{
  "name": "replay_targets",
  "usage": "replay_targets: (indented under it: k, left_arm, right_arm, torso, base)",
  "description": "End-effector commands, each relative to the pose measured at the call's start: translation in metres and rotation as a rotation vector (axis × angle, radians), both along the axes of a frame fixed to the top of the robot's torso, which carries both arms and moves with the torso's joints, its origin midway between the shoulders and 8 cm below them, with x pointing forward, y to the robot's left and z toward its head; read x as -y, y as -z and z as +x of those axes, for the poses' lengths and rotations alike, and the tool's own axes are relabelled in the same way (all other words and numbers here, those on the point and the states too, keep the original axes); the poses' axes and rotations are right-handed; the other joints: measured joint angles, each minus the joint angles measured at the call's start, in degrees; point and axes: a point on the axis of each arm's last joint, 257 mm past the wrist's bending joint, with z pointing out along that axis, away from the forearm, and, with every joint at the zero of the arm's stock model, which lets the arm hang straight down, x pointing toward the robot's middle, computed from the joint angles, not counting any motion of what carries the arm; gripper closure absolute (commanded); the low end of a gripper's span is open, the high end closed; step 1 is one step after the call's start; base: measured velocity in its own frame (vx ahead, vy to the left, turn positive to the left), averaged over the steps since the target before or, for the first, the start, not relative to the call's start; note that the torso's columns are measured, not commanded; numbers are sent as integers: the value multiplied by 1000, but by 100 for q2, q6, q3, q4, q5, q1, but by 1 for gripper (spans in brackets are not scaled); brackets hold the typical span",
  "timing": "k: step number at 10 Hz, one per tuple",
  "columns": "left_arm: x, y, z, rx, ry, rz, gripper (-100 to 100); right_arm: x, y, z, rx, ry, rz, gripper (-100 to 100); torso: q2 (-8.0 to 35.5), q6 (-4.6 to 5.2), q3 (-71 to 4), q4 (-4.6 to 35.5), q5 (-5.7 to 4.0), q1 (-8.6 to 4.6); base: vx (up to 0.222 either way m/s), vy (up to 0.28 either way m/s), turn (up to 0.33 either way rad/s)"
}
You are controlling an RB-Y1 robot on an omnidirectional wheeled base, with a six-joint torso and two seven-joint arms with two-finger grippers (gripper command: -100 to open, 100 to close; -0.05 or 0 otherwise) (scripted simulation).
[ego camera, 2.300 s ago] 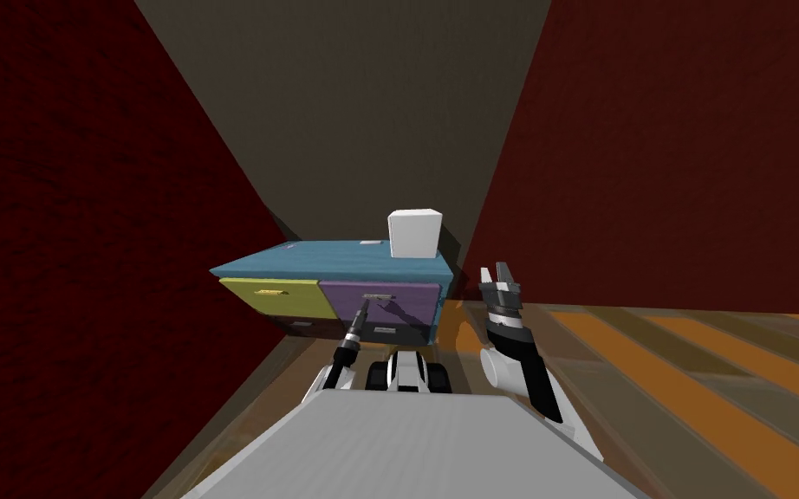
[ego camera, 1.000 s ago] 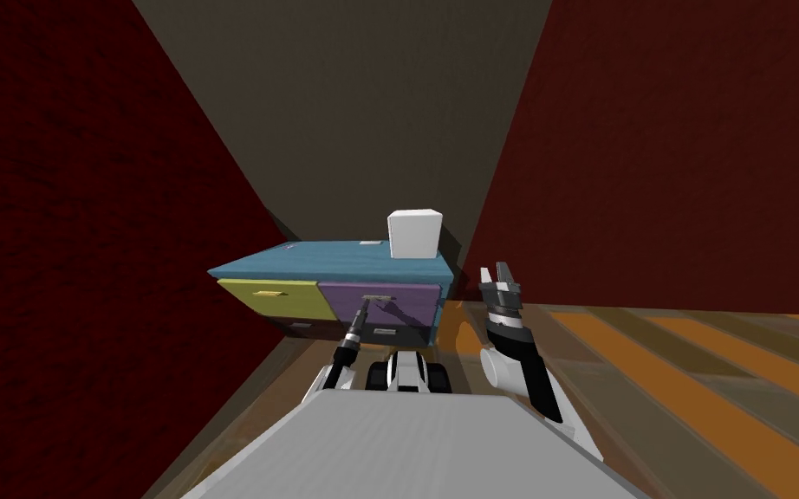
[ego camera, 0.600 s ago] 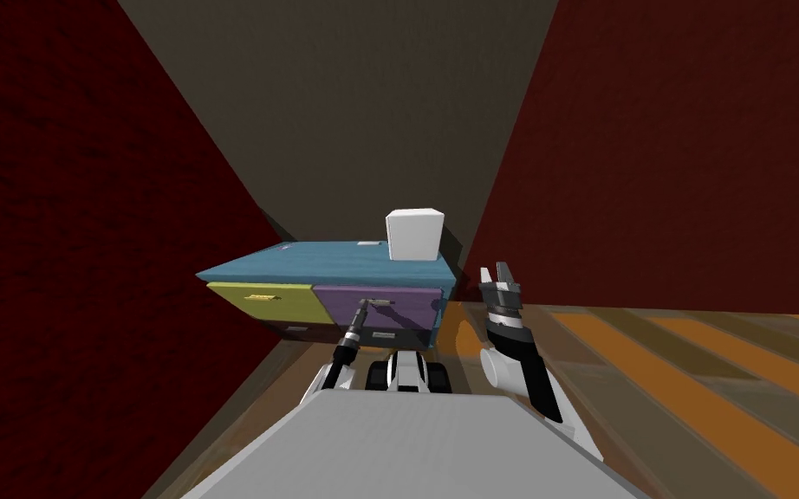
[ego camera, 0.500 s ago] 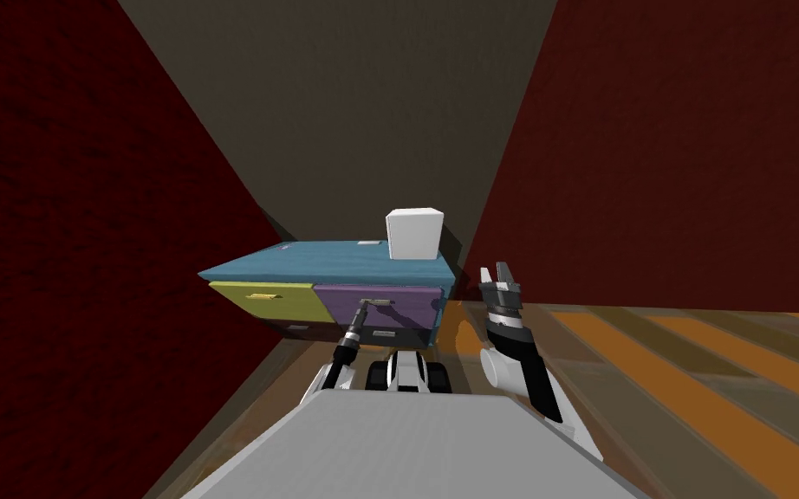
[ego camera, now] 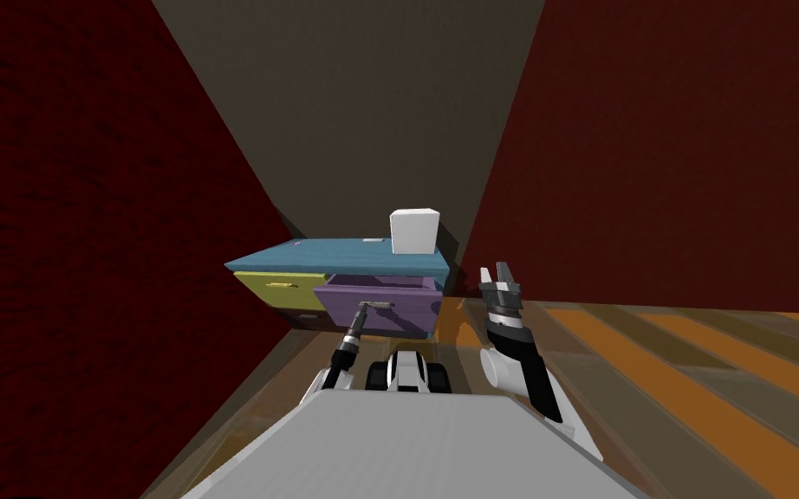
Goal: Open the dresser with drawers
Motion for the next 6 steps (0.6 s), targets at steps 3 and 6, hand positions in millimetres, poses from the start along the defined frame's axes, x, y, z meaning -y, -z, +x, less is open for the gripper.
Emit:
replay_targets:
  k: [3, 6]
  left_arm:
    - [2, 0, -7, -2, 7, -1, 100]
    - [-2, -14, -3, -8, 4, -1, -100]
  right_arm:
    - [0, 0, 0, 0, 0, 0, 0]
    - [0, 0, 0, 0, 0, 0, 0]
  torso:
    - [7, -1, 10, 2, 5, 15]
    - [-19, -1, -9, -4, 3, 6]
  base:
    - [-148, 19, 8]
    - [-17, -2, -10]
